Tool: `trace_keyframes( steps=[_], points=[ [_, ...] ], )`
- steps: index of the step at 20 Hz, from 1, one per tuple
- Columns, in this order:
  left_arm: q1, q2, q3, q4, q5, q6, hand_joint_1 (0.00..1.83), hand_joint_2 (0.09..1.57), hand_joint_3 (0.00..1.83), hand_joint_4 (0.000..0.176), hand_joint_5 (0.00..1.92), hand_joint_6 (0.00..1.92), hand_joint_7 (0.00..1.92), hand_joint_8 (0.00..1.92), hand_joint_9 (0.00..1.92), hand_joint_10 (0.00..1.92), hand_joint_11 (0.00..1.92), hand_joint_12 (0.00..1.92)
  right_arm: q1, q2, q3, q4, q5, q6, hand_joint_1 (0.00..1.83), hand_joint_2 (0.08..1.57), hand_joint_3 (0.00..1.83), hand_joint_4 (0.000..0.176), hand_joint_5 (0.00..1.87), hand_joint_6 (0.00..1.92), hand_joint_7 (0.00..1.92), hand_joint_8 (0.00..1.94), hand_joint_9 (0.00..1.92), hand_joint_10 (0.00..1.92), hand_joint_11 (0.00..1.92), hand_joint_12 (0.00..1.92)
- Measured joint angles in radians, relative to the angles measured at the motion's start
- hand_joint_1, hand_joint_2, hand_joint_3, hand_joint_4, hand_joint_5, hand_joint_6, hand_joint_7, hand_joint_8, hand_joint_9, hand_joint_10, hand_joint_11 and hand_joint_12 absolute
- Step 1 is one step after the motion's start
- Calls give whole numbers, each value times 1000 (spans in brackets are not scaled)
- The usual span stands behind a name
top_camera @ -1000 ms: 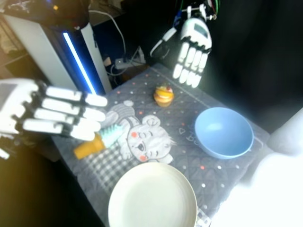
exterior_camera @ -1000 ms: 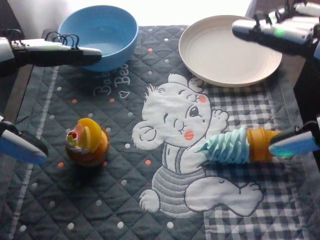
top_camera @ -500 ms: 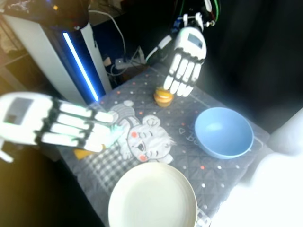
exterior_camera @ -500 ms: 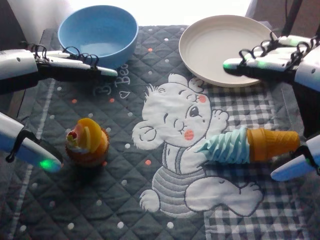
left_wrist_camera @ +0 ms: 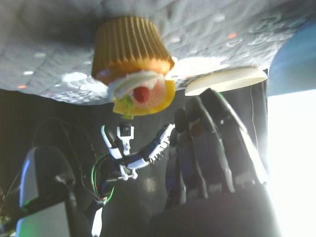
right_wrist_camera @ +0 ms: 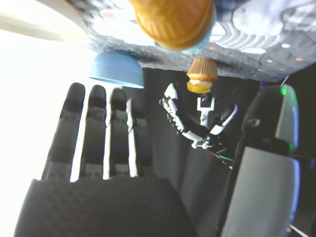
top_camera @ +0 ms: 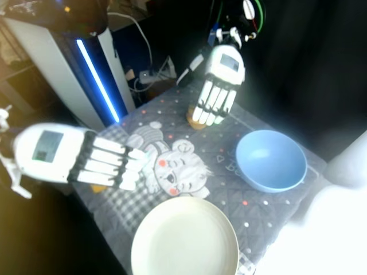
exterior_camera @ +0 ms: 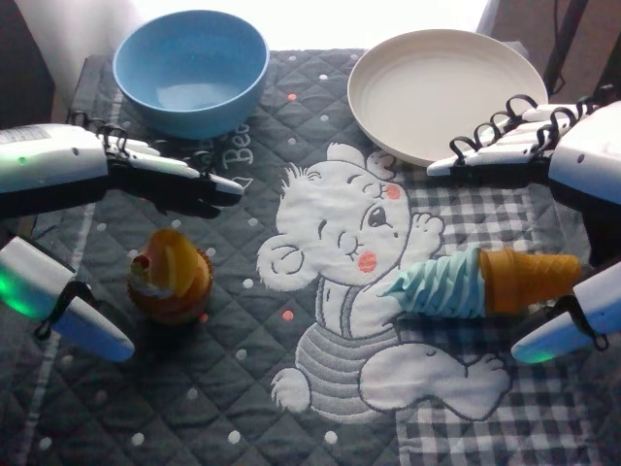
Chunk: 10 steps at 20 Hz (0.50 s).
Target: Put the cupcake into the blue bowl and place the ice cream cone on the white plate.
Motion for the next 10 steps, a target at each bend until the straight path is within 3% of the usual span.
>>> trace_keyframes(
  steps=[7,10],
  points=[
    [-3,-32,10,13,16,1,784,745,0,0,372,3,544,3,632,9,267,1016,0,-48,29,-6,-26,0,767,620,0,0,478,0,568,1,513,4,391,204],
    [-3,-32,10,20,17,1,835,733,0,0,385,2,535,1,610,1,244,969,0,-64,41,-10,-53,0,753,601,7,0,495,0,597,0,561,0,458,144]
  ],
)
